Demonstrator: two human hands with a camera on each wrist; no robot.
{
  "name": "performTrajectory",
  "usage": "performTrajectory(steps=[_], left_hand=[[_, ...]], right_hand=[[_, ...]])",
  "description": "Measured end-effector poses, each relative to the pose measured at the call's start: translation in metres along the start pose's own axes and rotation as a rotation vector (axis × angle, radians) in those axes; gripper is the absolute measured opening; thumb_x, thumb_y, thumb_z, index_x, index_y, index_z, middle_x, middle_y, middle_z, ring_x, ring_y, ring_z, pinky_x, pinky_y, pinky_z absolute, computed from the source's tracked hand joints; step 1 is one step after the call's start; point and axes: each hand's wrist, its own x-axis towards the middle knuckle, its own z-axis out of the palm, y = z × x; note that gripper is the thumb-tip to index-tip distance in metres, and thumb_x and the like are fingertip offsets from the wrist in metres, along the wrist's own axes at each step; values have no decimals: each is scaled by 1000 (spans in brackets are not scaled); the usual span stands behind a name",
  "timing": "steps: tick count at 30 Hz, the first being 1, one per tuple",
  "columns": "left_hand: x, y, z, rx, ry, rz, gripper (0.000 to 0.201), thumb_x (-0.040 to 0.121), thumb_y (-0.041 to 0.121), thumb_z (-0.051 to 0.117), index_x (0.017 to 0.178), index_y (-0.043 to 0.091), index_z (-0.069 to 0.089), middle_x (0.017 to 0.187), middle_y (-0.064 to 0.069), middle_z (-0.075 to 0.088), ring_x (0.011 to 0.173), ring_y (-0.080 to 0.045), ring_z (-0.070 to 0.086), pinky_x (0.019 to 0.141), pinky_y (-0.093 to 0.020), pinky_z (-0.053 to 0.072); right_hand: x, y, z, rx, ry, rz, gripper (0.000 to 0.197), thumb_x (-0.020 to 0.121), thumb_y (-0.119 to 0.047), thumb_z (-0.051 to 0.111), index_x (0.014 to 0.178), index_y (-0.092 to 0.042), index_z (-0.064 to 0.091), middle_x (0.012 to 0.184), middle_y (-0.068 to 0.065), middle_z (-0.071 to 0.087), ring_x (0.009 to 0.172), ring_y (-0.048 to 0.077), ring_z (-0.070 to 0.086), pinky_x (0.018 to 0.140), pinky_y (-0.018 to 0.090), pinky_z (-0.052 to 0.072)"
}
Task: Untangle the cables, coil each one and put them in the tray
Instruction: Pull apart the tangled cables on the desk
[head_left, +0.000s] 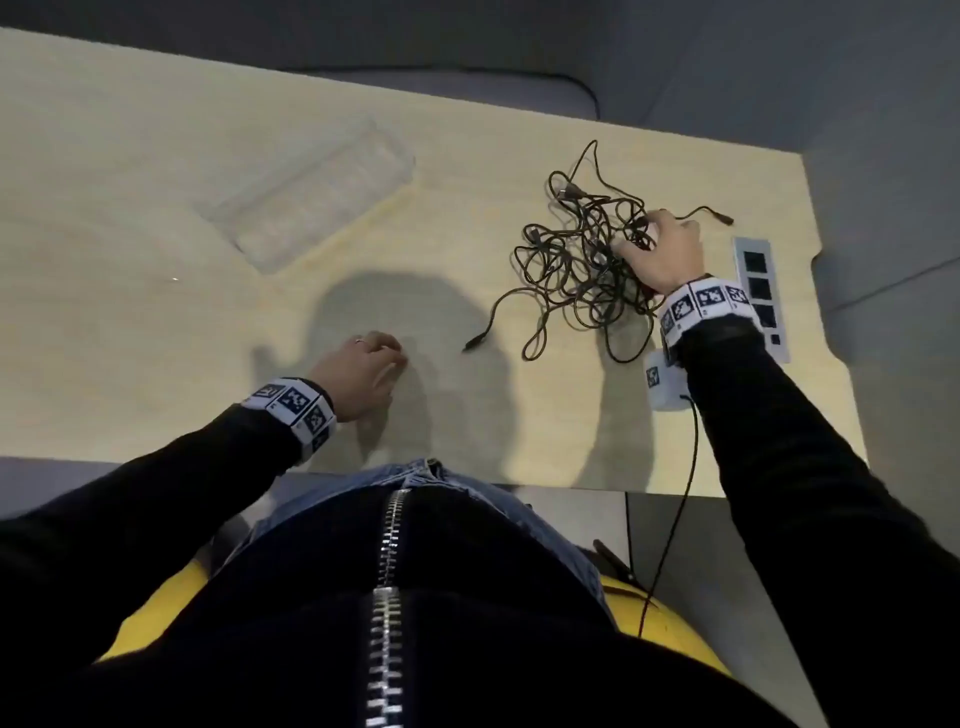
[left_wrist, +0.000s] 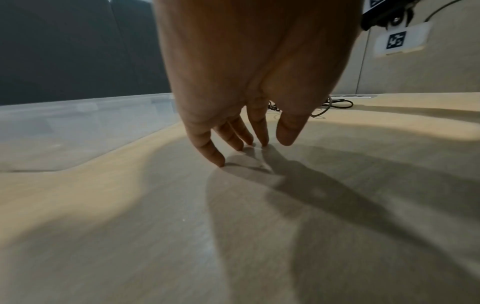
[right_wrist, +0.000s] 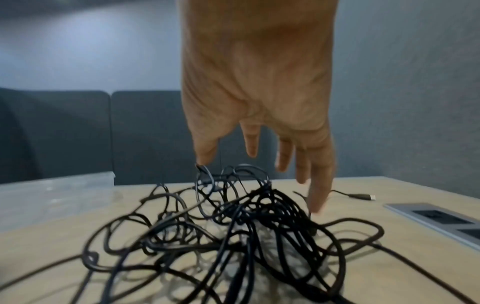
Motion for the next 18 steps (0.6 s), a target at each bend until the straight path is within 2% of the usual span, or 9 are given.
performTrajectory(steps=[3,5,8,10,11,12,14,15,18], left_hand=[[-2,0,1,-15,13,-19,33,92,22,54,123,13,60,135,-7,47,118,-33,45,101,-43,39],[-4,4,1,-11,15,-24,33,91,22,54,123,14,59,136,-5,47,119,-32,45,101,-42,40],[-6,6,-1,-21,15,-42,33,92,24,52,124,16,58,136,-3,45,121,-30,43,102,-43,39],[-7,6,-1,-22,10,-47,33,93,25,51,124,17,58,136,-2,45,122,-28,42,102,-43,39],[-7,6,-2,-24,10,-45,33,93,25,51,124,17,58,136,-3,46,123,-28,42,102,-43,39],[-6,6,-2,-33,14,-41,32,93,25,51,123,17,59,135,-3,46,123,-28,43,103,-42,38],[-2,9,-8,-48,-30,-54,31,94,25,50,122,15,61,135,-5,47,122,-28,45,104,-39,36],[1,13,-14,-49,-64,-66,33,94,25,49,122,13,60,135,-7,47,121,-28,47,104,-37,36],[11,31,-35,-103,-40,-96,46,94,32,50,136,12,44,141,-12,42,122,-27,48,101,-39,40]], right_hand=[[6,-9,13,-33,-197,175,114,57,-79,65,149,-32,17,154,18,19,140,41,24,112,53,27],[2,-18,29,-88,-261,237,118,55,-78,67,149,-33,12,155,19,17,140,42,22,112,53,26],[-10,-34,47,-90,-151,229,76,72,-38,79,135,-18,41,140,22,32,114,38,51,91,38,45],[-13,-40,57,-11,-75,146,33,76,-16,76,104,-12,58,118,13,53,97,29,61,74,27,46],[-14,-41,60,62,-70,99,20,75,-11,75,85,-14,58,99,8,59,91,26,63,74,27,49],[-14,-41,60,160,-82,79,25,73,-10,77,70,-16,53,83,3,60,87,26,65,77,33,55],[-16,-44,54,348,-107,52,38,69,-10,81,60,-20,45,66,-3,55,79,27,67,76,44,58],[-22,-47,49,421,-105,26,38,70,-8,80,60,-20,46,65,-3,54,73,26,66,71,44,59],[-44,-65,24,681,-110,-41,34,74,3,75,65,-15,48,67,1,55,59,16,60,54,26,57]])
